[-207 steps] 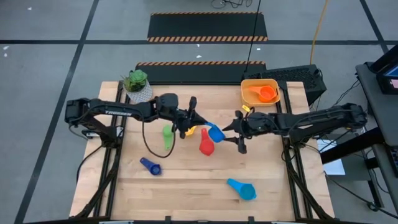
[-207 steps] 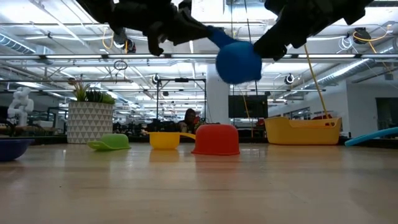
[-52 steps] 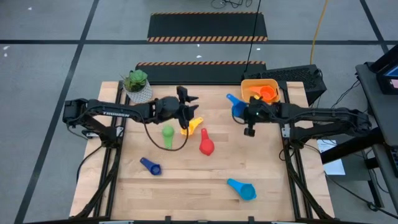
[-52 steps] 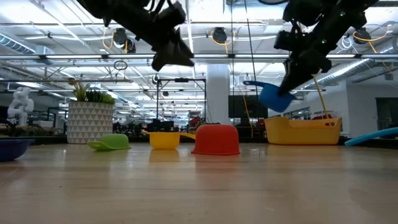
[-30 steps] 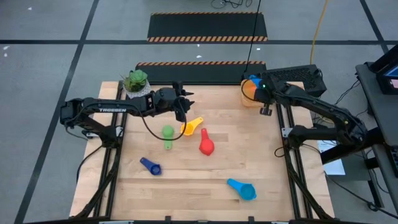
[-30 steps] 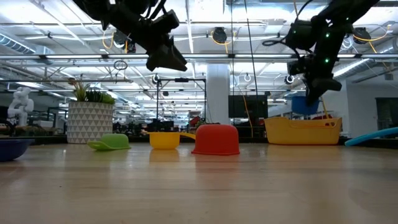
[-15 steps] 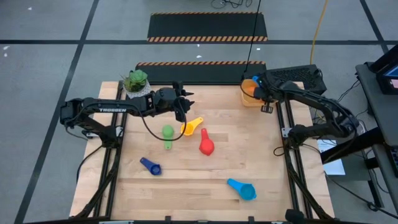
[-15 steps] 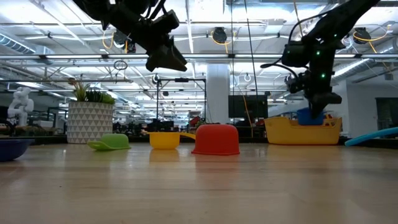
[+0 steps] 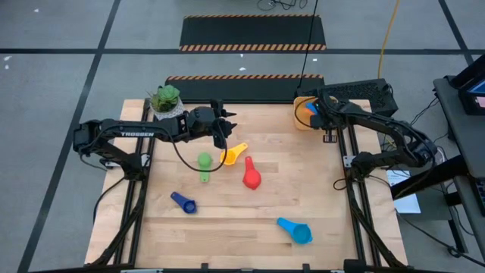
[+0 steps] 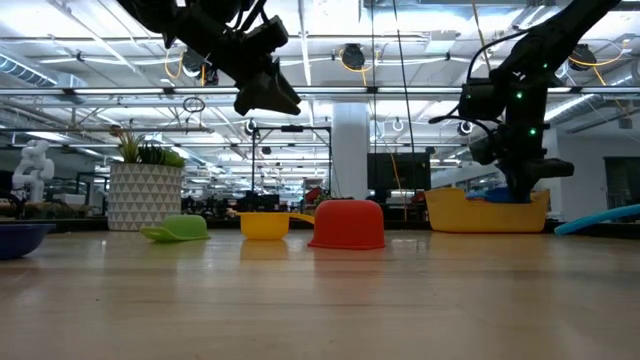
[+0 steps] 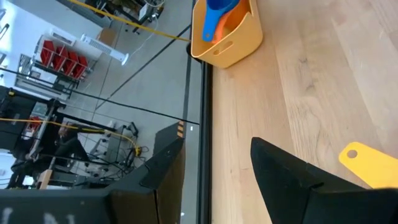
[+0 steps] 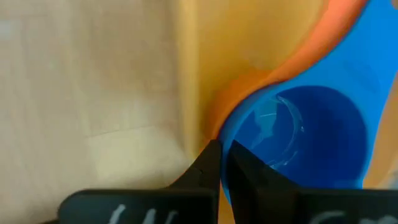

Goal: Nest measuring cups in basket
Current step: Stack the left light blue measuring cup on top of the orange measuring cup into the bin

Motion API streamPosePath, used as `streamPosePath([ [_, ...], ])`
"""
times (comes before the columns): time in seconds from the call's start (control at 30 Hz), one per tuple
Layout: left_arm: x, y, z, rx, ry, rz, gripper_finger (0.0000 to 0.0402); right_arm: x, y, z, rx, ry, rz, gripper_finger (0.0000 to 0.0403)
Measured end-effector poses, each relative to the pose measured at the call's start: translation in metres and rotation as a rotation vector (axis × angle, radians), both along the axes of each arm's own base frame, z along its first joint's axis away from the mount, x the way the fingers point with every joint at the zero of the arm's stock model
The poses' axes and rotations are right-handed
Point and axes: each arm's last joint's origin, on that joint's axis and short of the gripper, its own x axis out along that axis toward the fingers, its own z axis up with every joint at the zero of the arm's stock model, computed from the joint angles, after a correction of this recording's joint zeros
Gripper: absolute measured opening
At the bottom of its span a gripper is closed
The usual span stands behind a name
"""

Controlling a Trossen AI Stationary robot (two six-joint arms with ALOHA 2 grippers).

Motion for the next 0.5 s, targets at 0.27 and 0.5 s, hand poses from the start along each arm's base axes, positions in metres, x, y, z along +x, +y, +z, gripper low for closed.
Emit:
streamPosePath([
  [0.27,0.0,0.0,0.0,0.003,0.002,-0.002,0.0186,-0.0008,0.0036,-0.0066,0.046,-0.008,0.092,0.0002],
  [0.5,0.0001,0.0,-0.0001,0.007,0.005,-0.003,0.0186,0.0011,0.0024,-0.0074,0.043,-0.042,0.094,0.0041],
])
